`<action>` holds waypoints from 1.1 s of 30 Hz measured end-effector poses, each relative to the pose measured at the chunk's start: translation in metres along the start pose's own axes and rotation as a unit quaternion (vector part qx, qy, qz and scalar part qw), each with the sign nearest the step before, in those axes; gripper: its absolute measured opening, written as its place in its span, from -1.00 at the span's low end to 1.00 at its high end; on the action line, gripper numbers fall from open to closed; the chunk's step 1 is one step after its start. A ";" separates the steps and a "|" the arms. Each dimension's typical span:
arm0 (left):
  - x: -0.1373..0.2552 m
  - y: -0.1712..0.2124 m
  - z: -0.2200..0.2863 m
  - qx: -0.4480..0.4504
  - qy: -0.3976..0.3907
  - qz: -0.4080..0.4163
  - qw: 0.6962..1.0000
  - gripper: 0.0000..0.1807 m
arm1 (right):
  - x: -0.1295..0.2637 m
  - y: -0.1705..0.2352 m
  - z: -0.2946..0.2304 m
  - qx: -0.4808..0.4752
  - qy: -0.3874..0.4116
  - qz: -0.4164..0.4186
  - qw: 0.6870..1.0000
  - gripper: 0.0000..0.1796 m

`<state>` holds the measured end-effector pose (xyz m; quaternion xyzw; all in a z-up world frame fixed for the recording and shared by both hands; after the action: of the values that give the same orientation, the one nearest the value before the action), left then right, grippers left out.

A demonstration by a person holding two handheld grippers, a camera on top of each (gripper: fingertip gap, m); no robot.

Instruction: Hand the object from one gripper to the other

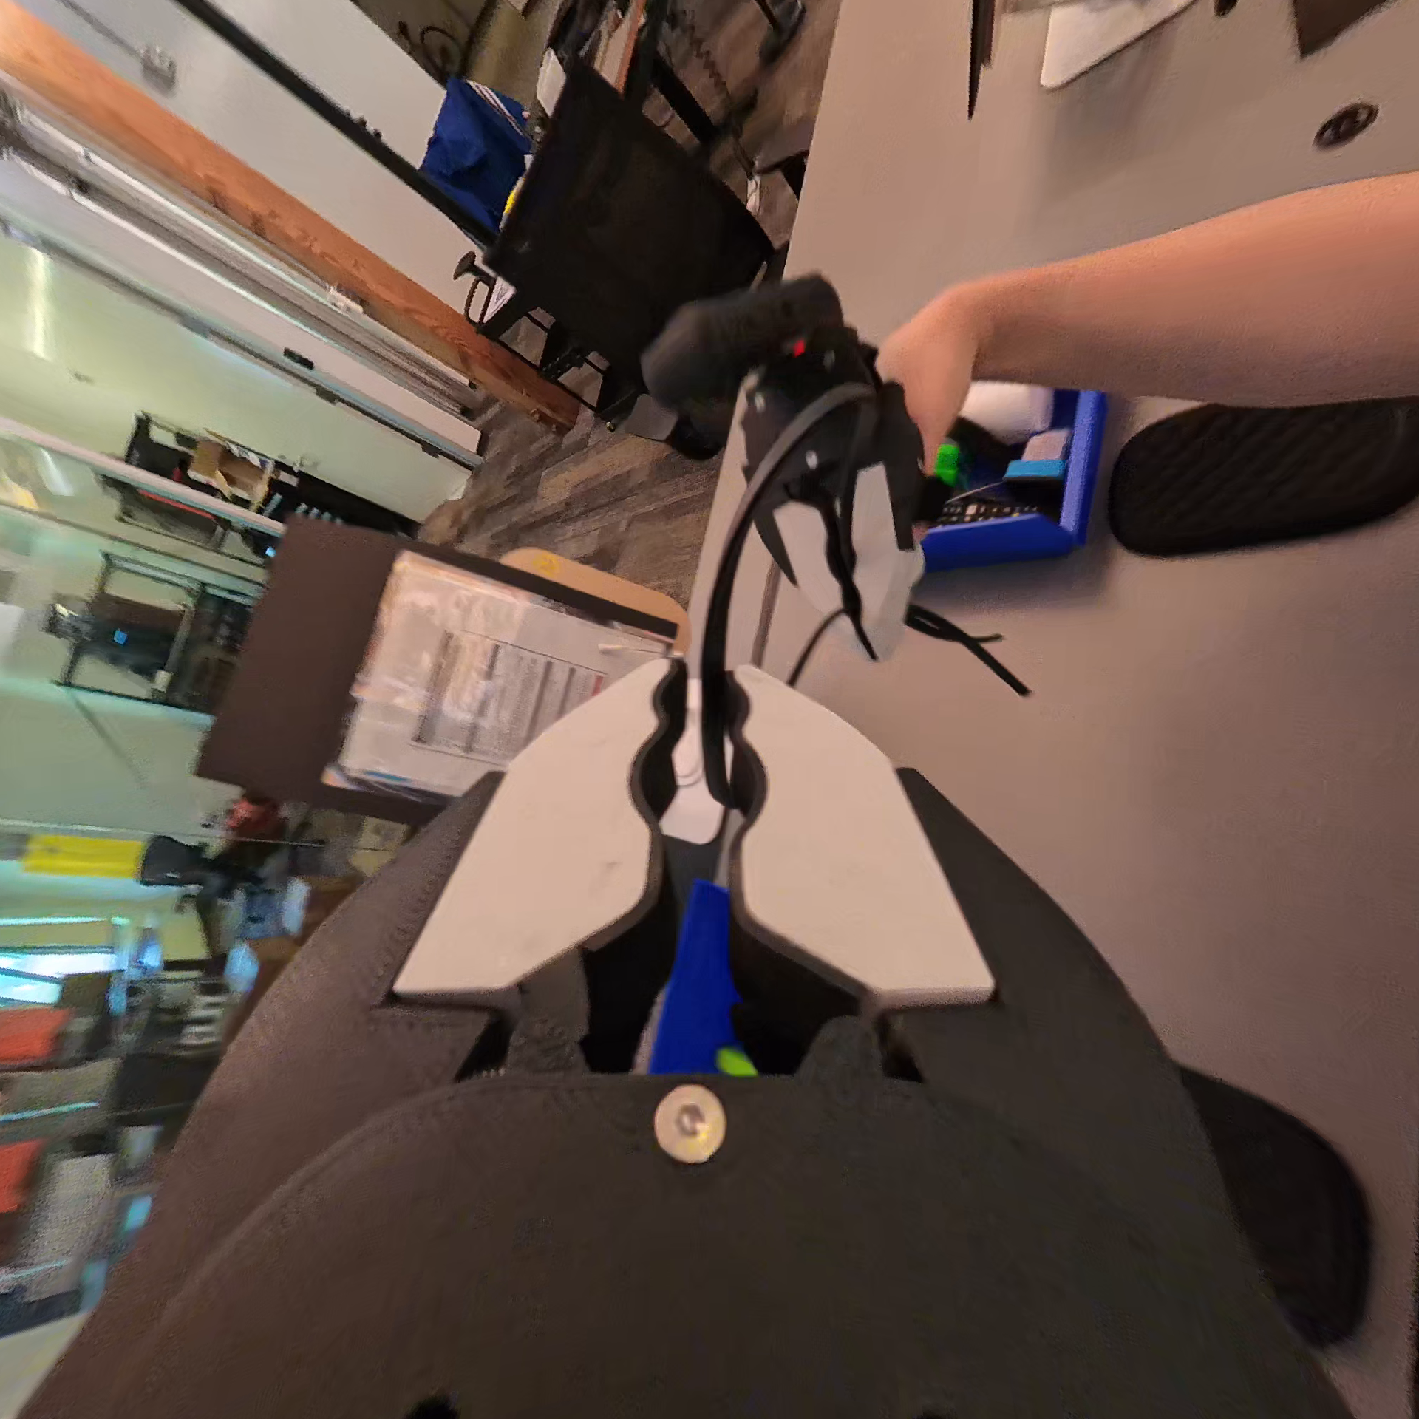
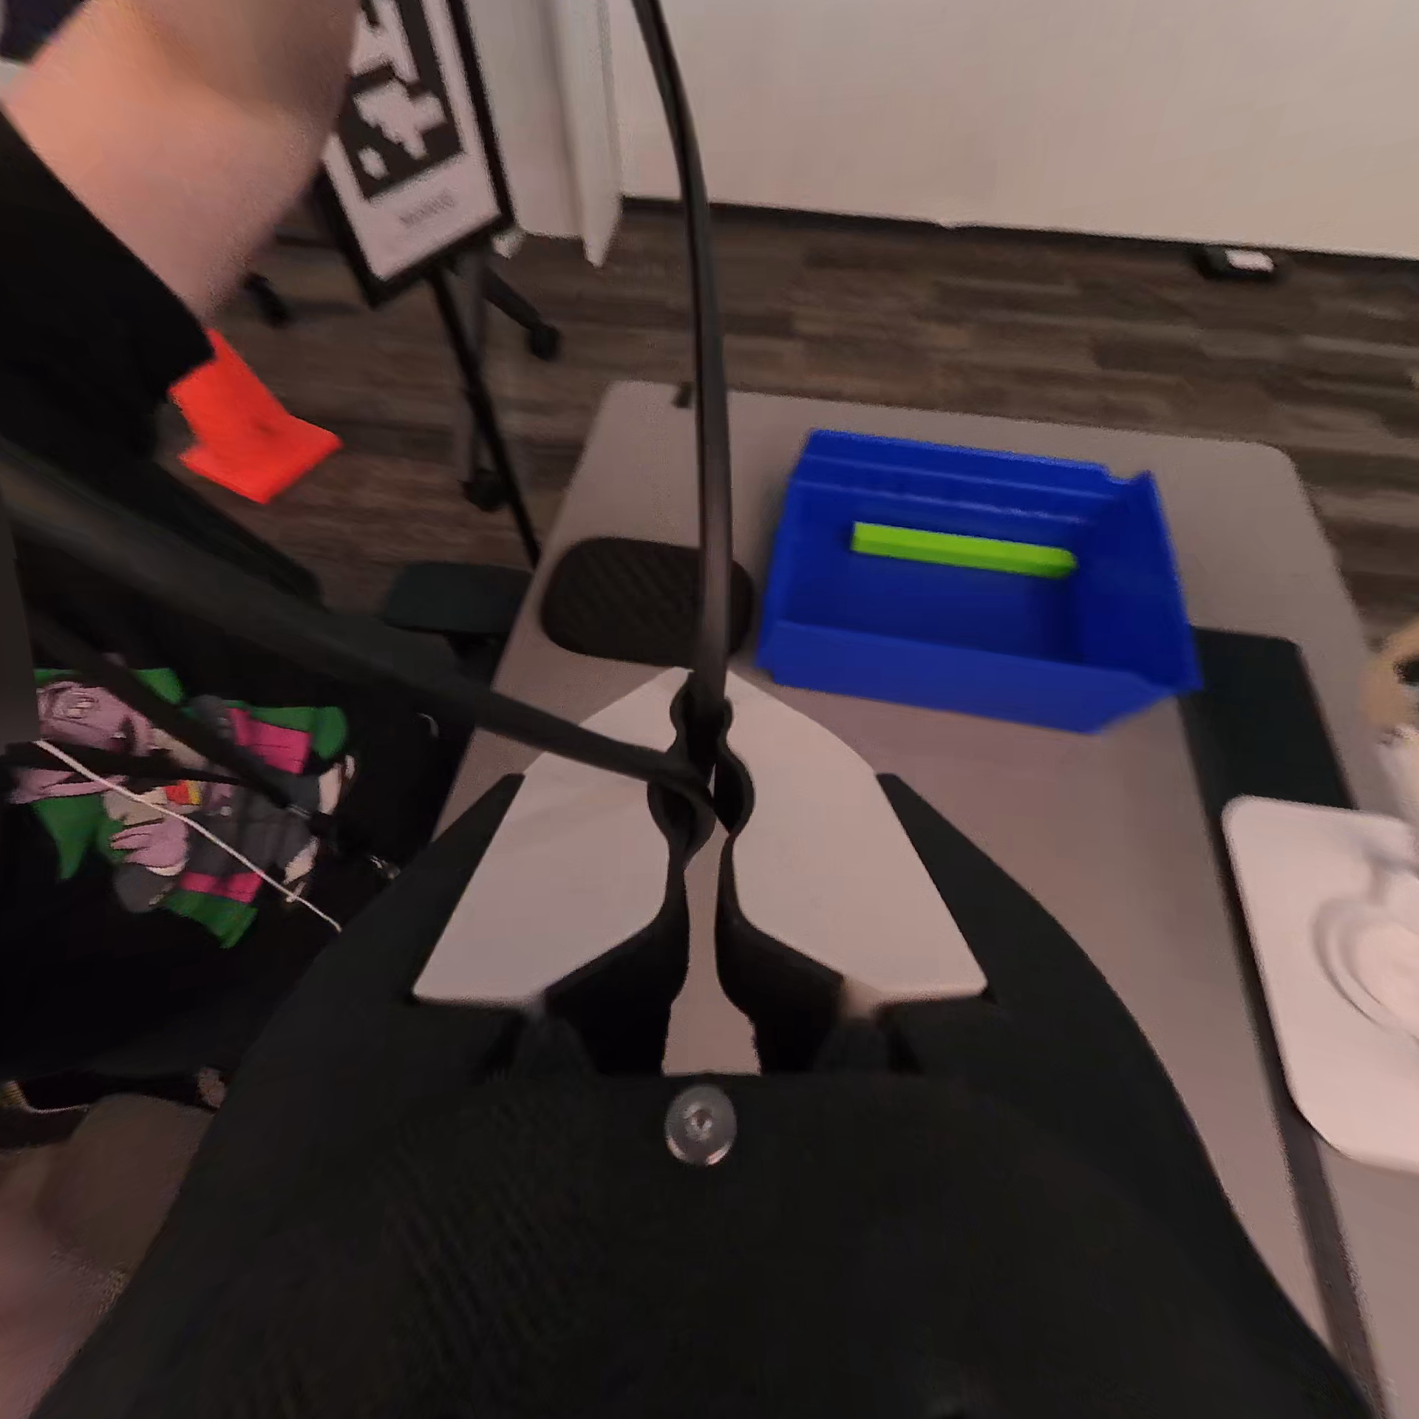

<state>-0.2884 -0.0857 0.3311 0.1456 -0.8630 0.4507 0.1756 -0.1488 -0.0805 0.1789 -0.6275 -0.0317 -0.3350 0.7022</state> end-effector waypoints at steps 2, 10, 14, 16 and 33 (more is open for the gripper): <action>-0.002 0.036 0.006 0.043 0.049 -0.021 0.998 -0.59 | 0.015 -0.006 0.005 0.006 0.027 -0.040 0.999 -1.00; -0.019 0.159 -0.011 0.210 0.114 -0.004 0.971 -0.33 | 0.060 -0.023 0.017 -0.023 0.080 -0.209 0.974 -1.00; -0.026 0.181 -0.017 0.243 0.115 0.027 0.963 -0.29 | 0.064 -0.026 0.016 -0.023 0.084 -0.243 0.966 -1.00; -0.028 0.182 -0.018 0.251 0.116 0.051 0.960 -0.26 | 0.064 -0.027 0.016 -0.019 0.086 -0.247 0.965 -1.00; -0.053 0.147 0.023 0.335 0.316 0.366 0.809 0.17 | -0.006 -0.084 -0.056 0.209 -0.057 -0.127 0.968 -1.00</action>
<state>-0.3055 -0.0186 0.1893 -0.2811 -0.5448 0.7640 0.2010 -0.2177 -0.1275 0.2364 -0.4762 -0.2205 -0.3707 0.7663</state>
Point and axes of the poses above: each gripper's, where its closed fingertips meet, x back along the fingers, y out of its underside, z = x × y across the jaws, the point moved 4 cm from there along x, back along the fingers, and after that the axes turned 13 degrees about x, right-handed, at the moved point
